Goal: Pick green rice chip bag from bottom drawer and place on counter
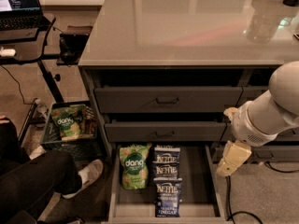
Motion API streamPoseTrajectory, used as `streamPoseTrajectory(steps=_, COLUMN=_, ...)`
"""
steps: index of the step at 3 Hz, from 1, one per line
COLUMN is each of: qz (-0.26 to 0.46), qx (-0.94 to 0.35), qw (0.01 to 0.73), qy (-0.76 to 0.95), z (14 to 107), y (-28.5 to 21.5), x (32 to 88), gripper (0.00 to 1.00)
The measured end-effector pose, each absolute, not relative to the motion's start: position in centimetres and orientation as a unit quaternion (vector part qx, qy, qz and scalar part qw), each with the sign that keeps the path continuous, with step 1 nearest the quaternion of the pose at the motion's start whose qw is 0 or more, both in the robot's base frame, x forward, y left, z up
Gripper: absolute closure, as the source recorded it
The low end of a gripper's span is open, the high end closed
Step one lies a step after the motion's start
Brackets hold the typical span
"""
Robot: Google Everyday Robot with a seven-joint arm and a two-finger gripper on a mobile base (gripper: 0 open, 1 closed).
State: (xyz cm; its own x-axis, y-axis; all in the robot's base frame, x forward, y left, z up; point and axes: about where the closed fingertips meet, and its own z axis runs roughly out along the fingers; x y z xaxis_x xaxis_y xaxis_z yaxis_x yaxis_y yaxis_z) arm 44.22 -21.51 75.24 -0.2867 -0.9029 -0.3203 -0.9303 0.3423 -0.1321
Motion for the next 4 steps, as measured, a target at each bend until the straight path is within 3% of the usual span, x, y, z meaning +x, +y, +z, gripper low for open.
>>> streamPoseTrajectory(steps=2, qz=0.054, qx=-0.566, qw=0.190, qy=0.800, z=72.7, y=-20.8, x=44.5, gripper=0.00)
streamPoseTrajectory(steps=4, qz=0.106, qx=-0.565, qw=0.267, qy=0.773, z=62.5, y=-17.2, x=48.9, gripper=0.00)
